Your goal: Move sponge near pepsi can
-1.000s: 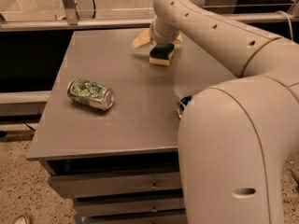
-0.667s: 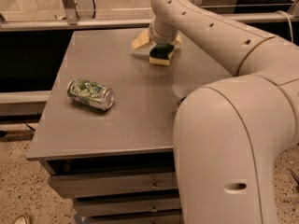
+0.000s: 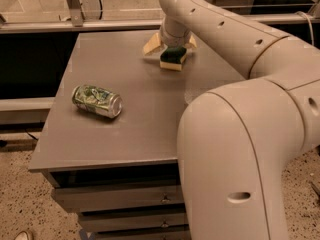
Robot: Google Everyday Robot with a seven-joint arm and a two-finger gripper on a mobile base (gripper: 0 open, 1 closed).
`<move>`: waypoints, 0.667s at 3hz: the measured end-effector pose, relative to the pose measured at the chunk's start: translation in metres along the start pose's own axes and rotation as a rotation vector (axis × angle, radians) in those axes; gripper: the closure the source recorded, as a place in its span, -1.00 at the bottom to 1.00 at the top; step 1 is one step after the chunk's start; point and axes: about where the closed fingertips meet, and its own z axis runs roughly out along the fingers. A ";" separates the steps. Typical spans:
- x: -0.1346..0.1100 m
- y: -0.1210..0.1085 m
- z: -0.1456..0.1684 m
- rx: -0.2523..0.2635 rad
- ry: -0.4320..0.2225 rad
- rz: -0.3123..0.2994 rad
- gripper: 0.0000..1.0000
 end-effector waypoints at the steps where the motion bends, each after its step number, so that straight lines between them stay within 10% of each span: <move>1: 0.001 0.000 -0.003 0.015 0.026 -0.008 -1.00; 2: 0.005 0.004 0.000 0.016 0.053 -0.009 -0.71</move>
Offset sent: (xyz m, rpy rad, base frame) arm -0.0062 0.0052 -0.0025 -0.0295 0.0754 -0.0033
